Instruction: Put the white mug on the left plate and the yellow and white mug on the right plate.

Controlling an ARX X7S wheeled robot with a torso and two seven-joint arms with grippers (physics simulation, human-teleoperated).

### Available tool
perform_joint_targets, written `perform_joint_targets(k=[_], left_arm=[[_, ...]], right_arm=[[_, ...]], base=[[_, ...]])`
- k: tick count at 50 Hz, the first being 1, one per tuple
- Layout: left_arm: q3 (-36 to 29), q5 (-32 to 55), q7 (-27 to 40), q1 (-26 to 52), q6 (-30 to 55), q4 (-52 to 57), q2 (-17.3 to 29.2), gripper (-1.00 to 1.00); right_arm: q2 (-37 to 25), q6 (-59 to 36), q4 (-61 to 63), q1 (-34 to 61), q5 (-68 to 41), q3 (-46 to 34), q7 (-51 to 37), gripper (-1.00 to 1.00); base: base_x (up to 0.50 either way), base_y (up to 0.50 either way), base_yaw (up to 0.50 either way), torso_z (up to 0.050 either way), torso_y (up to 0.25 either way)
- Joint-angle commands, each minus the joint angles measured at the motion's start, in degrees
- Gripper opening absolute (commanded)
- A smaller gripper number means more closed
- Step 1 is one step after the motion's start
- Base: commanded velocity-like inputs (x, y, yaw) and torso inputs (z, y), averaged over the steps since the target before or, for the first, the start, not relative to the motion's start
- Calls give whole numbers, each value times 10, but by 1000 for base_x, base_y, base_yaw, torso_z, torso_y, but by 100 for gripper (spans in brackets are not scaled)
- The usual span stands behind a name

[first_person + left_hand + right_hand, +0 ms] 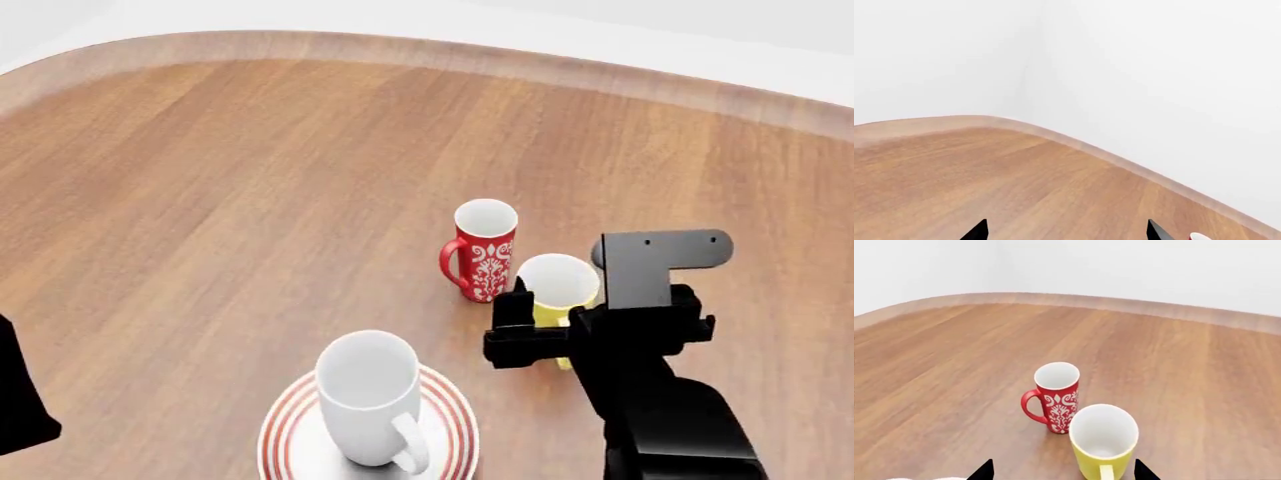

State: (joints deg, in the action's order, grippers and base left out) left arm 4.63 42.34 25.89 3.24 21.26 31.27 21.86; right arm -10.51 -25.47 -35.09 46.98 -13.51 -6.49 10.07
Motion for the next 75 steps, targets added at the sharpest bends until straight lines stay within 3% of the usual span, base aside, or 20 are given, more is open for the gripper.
perform_joint_targets(k=[1,5,18,31,46,75], left_arm=[[-2,-4,-4,3,-6,-7,1,100],[-1,6,-21,2,-12,-14,4,100],[-1,31,-27,0,-8,-4,6,100],[-13,1,-28,-3,-23,-8,5,100],[-5,15,-10,3,-15,-13,3,100],[-13,-15,-9,-2,-34,-10,7,100]], right_arm=[[11,43,-102,51,6,-9,15,100],[41,191,-397,175,26,-13,41,100],[38,118,-399,207,99,30,-1,100],[38,96,-399,227,128,44,0,100],[39,210,-399,235,137,37,-18,100],[41,204,-399,222,131,54,-12,100]], base=[[0,0,0,0,0],[0,0,0,0,0],[0,0,0,0,0],[0,0,0,0,-103],[0,0,0,0,-17],[0,0,0,0,-114]])
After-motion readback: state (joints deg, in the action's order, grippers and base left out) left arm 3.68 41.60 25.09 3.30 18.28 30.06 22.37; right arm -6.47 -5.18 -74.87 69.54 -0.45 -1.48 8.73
